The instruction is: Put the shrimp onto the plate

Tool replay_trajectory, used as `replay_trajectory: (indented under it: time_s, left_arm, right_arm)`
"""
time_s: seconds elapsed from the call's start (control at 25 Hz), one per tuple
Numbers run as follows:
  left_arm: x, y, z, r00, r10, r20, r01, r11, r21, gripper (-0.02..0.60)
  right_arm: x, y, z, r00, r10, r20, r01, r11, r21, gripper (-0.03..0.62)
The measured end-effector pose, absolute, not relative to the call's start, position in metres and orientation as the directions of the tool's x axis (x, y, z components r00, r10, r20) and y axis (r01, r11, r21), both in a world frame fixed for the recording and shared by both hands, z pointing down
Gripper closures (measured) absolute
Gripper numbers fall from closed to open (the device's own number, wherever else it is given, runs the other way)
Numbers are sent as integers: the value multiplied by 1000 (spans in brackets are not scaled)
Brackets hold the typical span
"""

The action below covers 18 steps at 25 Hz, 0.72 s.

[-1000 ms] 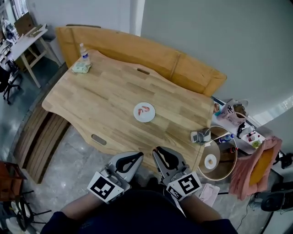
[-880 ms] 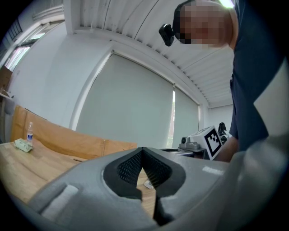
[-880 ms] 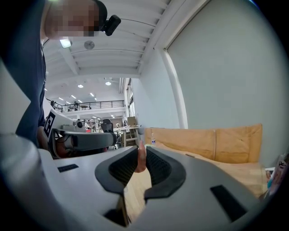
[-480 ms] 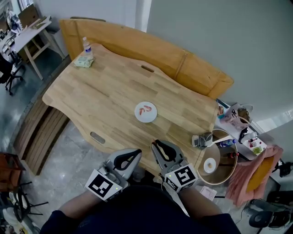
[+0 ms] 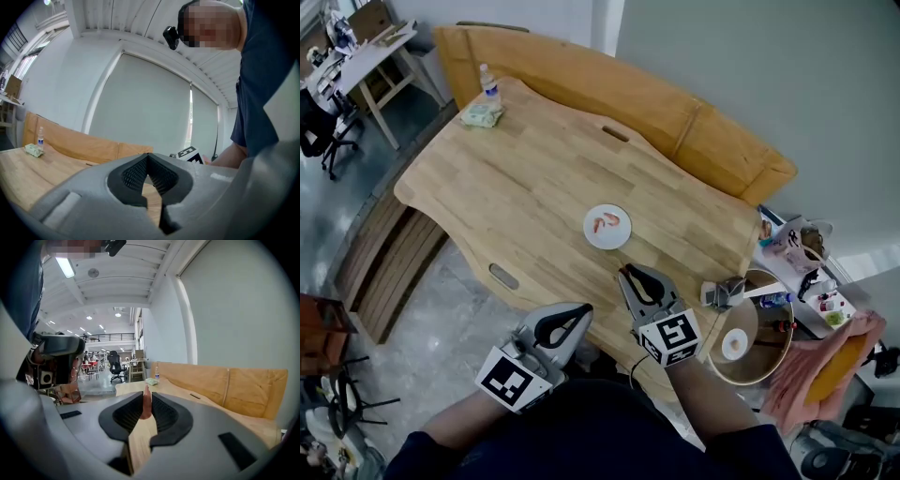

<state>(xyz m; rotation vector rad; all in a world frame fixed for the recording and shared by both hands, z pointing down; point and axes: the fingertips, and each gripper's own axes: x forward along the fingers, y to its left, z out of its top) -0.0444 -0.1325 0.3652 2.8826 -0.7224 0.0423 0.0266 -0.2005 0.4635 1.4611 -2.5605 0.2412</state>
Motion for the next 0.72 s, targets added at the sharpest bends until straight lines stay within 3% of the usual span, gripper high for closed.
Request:
replay_trajectory:
  time_s: [0.72]
  left_arm:
    - [-53,-150,382,838,-528,135,-545,-818,186,578]
  right_arm:
    - [30,-283,567,-481,-779,402,-860,508,-44,530]
